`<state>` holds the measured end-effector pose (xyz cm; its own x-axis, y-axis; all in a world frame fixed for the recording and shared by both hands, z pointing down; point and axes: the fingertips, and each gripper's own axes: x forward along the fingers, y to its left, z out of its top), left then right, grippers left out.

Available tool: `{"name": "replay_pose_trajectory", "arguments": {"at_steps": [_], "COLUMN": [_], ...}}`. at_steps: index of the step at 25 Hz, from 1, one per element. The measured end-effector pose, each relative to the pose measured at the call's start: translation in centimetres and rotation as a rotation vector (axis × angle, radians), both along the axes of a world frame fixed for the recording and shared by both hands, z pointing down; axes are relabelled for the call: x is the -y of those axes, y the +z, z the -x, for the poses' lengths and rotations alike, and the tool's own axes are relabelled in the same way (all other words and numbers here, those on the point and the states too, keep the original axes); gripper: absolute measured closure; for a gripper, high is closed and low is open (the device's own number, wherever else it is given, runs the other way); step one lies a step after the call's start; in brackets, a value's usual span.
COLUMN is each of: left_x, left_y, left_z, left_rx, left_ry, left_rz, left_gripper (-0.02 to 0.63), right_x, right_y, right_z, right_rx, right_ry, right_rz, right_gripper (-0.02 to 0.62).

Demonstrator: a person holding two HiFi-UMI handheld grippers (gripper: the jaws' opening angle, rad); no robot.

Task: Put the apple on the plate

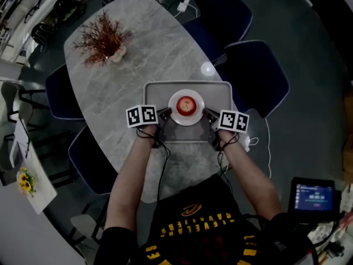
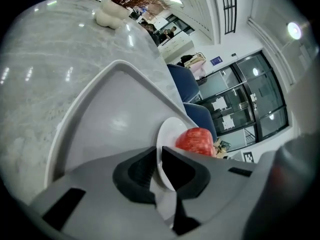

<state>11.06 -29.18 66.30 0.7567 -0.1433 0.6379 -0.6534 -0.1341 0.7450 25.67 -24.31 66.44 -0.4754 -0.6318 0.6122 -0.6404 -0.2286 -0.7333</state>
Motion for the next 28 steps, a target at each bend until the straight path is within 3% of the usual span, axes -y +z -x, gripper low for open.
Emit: {"name": "replay_pose_trajectory", "arguments": {"at_steps": [3,7,11,16,18,28], "left_x": [0.1,0.7,0.1,-1.4,-2.5,-12.1], "left_y": [0.0,-0.3,-2.1,-5.9,-7.7,-21.1], "left_z": [-0.1,0.3,2.1,4.2,4.6,6.1], "left_rx": [0.054,0.191,0.281,0.269,0.252,0.096], "left_ry": [0.035,0.096,0.086,0.057,0.056,0.04], "left_rz": [-0.057,-0.177,-0.303,-0.48,-0.557,-0.926], "left_gripper": [0.577,0.548,0.548,0.552,0.604,0.604], "right_x": [0.3,0.6,-1.0,-2.4,-3.0,-9.0], "right_y": [-0.2,-1.2,-2.7,-6.2,-8.0,-18.4], "right_z": [-0.3,-1.2,-1.4,-0.1,0.8,9.0], "right_rx": [-0.099,-0.252,-0.372,-0.461,-0.478,-0.516], "right_ry": [-0.06,-0.13,-0.172,-0.205,-0.216,-0.267], "right_rz": [-0.03,-0.087,-0.147,-0.288,-0.353,-0.639], "right_gripper": [0.568,0.568,0.568,0.568,0.569,0.589]}}
